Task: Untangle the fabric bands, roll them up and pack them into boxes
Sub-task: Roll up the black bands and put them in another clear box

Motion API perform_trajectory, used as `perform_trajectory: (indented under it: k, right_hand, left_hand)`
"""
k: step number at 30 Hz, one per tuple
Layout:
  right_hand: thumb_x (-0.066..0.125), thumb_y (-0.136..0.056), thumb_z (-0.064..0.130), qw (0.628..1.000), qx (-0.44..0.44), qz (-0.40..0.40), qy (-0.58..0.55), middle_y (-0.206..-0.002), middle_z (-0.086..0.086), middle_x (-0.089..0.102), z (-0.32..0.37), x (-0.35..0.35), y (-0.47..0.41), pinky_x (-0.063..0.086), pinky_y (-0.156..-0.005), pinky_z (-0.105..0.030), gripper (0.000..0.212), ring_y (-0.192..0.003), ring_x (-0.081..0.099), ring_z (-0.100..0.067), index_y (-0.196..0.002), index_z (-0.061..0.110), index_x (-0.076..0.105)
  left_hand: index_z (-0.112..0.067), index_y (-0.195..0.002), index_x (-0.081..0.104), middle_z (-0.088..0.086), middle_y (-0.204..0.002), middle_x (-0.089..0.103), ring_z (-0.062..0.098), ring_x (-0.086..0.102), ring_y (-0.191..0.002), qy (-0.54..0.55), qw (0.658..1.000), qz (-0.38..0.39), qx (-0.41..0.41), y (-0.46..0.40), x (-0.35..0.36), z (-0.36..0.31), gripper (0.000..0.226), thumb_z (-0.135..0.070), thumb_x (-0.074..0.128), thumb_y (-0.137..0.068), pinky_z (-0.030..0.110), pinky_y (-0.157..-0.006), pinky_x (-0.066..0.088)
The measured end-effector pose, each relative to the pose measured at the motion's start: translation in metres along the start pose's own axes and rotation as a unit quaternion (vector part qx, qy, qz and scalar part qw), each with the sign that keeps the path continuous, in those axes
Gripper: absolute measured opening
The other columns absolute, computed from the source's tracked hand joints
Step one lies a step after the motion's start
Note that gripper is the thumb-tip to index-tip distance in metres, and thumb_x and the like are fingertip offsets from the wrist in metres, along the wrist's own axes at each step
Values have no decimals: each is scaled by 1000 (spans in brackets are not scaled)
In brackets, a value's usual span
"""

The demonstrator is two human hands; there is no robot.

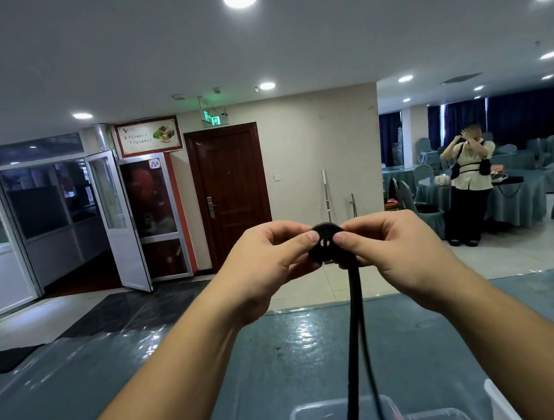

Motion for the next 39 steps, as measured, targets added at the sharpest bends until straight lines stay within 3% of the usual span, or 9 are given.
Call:
perform_trajectory:
  k: [2,5,11,18,25,31,34,36,39]
  right_hand:
    - [69,-96,11,998,-12,32,49,-87,-13,80,3,-1,-1,63,-84,-42,13,-87,74,-37,-99,11,82]
    - [69,-96,14,996,-21,49,71,-88,-8,80,5,1,-1,63,-84,-40,14,-88,75,-33,-101,14,82]
    - [68,-96,13,999,13,5,-37,-89,-13,80,-7,3,2,63,-87,-48,15,-87,77,-30,-103,8,81]
    - [71,-96,18,993,9,80,88,-89,-6,81,-8,-2,-5,62,-89,-48,14,-87,77,-28,-103,21,82]
    - [70,-95,14,1000,3,-1,-25,-89,-14,80,-12,-3,-7,61,-89,-54,14,-86,77,-34,-102,11,81]
    - [70,-96,14,993,10,79,83,-86,-8,81,-3,-7,-12,63,-86,-45,14,-84,77,-31,-103,16,82]
    - [71,-95,15,998,2,42,35,-88,-9,80,-4,-6,-14,62,-88,-50,13,-88,77,-35,-102,13,81]
    - [71,-95,16,1000,5,15,-18,-90,-12,80,-8,-6,-12,62,-89,-53,14,-89,76,-37,-102,11,81]
    - [69,-95,14,1000,6,20,-19,-89,-14,80,-12,-8,-10,61,-88,-54,15,-88,76,-37,-102,10,81]
  left_hand:
    - [-1,-104,76,23,-104,76,27,77,-92,-58,998,27,-3,0,1,-4,12,-6,70,-96,33,-81,64]
    - [-4,-106,79,14,-96,80,22,77,-88,-115,993,37,6,0,0,-8,15,-12,73,-94,25,-74,60]
    - [-3,-102,78,18,-100,79,23,75,-88,49,998,-13,-24,-1,4,6,12,-9,73,-93,22,-73,60]
    - [-6,-103,79,18,-96,78,21,75,-83,-106,994,26,-1,-4,3,0,13,-13,73,-94,27,-74,60]
    - [2,-113,73,19,-103,76,23,76,-88,59,998,-19,-13,-9,9,8,21,-13,67,-99,27,-71,62]
    - [-10,-108,80,11,-100,80,27,77,-100,-144,989,27,26,-15,5,1,15,-14,73,-94,39,-92,61]
    - [-3,-111,77,18,-106,78,32,76,-102,-50,999,14,14,-16,4,1,19,-10,71,-95,36,-93,62]
    - [-3,-112,77,16,-107,79,27,76,-98,24,1000,7,-7,-15,8,5,19,-11,69,-96,29,-88,62]
    - [-5,-109,77,14,-104,78,22,75,-93,60,998,9,-33,-14,9,15,17,-10,69,-96,30,-88,63]
Point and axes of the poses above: each hand's wrist, its own y-axis away from the middle knuckle, its own x-axis out of the palm, z = x × y, the point moved 5 cm from there along -y, towards the middle knuckle
